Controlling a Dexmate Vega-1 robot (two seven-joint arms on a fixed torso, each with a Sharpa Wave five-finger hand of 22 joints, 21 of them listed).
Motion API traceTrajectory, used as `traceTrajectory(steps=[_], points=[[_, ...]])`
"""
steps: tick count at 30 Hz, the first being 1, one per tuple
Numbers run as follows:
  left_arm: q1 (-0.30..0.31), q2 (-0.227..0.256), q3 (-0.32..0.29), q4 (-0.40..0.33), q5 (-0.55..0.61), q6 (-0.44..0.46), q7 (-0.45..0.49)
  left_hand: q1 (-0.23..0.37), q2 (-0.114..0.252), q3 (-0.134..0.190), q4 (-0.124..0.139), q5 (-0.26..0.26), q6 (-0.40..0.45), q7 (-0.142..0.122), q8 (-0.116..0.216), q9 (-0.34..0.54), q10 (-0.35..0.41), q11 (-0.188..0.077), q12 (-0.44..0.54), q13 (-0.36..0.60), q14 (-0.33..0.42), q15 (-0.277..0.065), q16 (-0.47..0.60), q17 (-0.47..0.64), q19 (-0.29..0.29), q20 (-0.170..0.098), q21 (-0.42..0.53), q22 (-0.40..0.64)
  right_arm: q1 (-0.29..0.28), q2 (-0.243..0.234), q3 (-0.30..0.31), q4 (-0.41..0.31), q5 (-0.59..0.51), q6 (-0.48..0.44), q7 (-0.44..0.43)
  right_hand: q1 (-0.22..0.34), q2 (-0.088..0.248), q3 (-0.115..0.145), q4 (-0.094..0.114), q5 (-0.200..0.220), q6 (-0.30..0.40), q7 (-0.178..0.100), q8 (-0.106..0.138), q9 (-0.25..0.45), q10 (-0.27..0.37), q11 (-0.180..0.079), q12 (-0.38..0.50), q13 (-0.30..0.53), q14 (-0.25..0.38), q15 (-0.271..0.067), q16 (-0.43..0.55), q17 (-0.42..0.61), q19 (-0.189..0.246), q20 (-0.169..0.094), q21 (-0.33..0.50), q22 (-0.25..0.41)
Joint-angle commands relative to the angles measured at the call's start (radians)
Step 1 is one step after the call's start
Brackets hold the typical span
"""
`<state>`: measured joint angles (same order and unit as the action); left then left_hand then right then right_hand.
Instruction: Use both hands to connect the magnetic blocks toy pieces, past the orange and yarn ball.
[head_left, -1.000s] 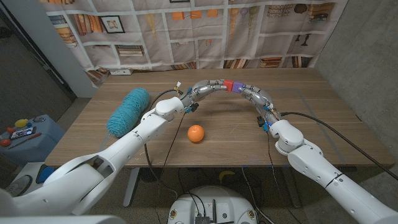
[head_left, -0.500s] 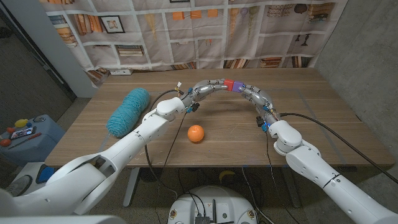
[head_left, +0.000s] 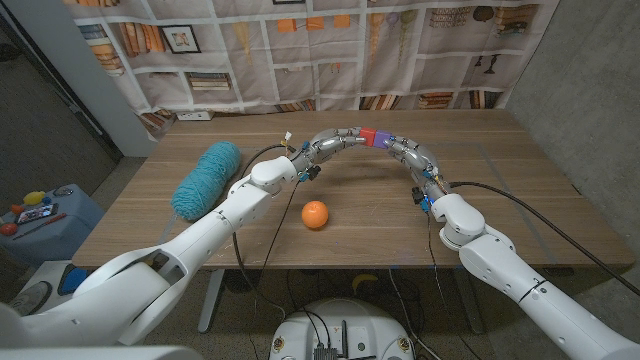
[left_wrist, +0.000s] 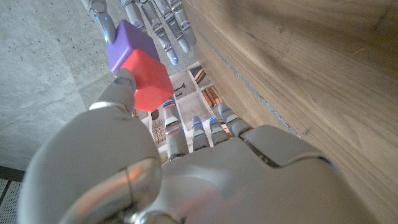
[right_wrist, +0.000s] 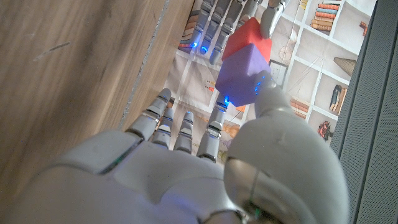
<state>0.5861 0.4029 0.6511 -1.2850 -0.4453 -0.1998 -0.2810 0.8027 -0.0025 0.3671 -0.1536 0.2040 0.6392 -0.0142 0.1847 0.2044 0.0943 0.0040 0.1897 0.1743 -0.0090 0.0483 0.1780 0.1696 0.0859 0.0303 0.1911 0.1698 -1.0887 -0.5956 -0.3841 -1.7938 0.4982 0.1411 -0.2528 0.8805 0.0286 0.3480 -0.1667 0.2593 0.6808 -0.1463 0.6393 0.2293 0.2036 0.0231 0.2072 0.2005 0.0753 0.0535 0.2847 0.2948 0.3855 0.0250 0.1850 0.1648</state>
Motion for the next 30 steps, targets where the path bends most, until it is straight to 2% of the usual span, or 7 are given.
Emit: traceTrajectory(steps=[1, 16, 17, 30], points=[[0.000, 0.002, 0.000, 0.001, -0.008, 0.006, -0.015, -0.005, -0.001, -0.003, -0.004, -0.001, -0.012, -0.001, -0.003, 0.003, 0.005, 0.011, 0.001, 0.005, -0.005, 0.007, -0.002, 0.003, -0.005, 0.002, -0.003, 0.004, -0.003, 0.000, -0.001, -0.005, -0.006, -0.001, -0.006, 0.014, 0.068, 0.000, 0.003, 0.007, 0.093, 0.018, 0.044, 0.001, 0.007, -0.002, 0.000, 0.002, 0.011, 0.001, -0.001, 0.003, 0.006, 0.002, 0.006, 0.003], [0.001, 0.008, 0.000, -0.006, -0.015, 0.014, -0.026, -0.006, -0.015, -0.007, -0.011, -0.001, -0.048, 0.012, -0.005, 0.000, -0.010, 0.029, -0.001, 0.005, -0.018, 0.017, -0.003, 0.004, -0.014, 0.006, -0.004, 0.004, -0.005, -0.001, -0.001, -0.008, -0.010, -0.001, -0.008, 0.015, 0.069, -0.002, 0.004, 0.009, 0.091, 0.018, 0.042, -0.001, 0.009, 0.000, 0.000, 0.002, 0.009, 0.001, -0.003, 0.005, 0.005, 0.002, 0.005, 0.003], [0.000, 0.009, 0.001, -0.004, -0.013, 0.012, -0.029, -0.006, -0.016, -0.007, -0.011, -0.001, -0.050, 0.013, -0.004, 0.000, -0.013, 0.036, -0.002, 0.005, -0.019, 0.018, -0.003, 0.004, -0.015, 0.006, -0.004, 0.004, -0.005, 0.000, -0.001, -0.008, -0.010, -0.001, -0.008, 0.015, 0.069, -0.002, 0.004, 0.010, 0.091, 0.018, 0.043, -0.001, 0.009, 0.000, 0.000, 0.002, 0.009, 0.000, -0.003, 0.005, 0.006, 0.002, 0.005, 0.003], [-0.008, 0.012, 0.004, 0.001, -0.020, 0.014, -0.057, -0.016, -0.035, -0.016, -0.011, -0.006, -0.084, 0.026, -0.004, -0.003, -0.029, 0.047, -0.003, 0.005, -0.038, 0.030, -0.004, 0.004, -0.027, 0.012, -0.005, 0.004, -0.010, -0.001, 0.001, -0.016, -0.013, -0.005, -0.015, 0.016, 0.071, -0.003, 0.004, 0.011, 0.092, 0.018, 0.042, -0.003, 0.008, -0.001, -0.001, 0.002, 0.011, 0.000, -0.002, 0.005, 0.006, 0.003, 0.005, 0.003]])
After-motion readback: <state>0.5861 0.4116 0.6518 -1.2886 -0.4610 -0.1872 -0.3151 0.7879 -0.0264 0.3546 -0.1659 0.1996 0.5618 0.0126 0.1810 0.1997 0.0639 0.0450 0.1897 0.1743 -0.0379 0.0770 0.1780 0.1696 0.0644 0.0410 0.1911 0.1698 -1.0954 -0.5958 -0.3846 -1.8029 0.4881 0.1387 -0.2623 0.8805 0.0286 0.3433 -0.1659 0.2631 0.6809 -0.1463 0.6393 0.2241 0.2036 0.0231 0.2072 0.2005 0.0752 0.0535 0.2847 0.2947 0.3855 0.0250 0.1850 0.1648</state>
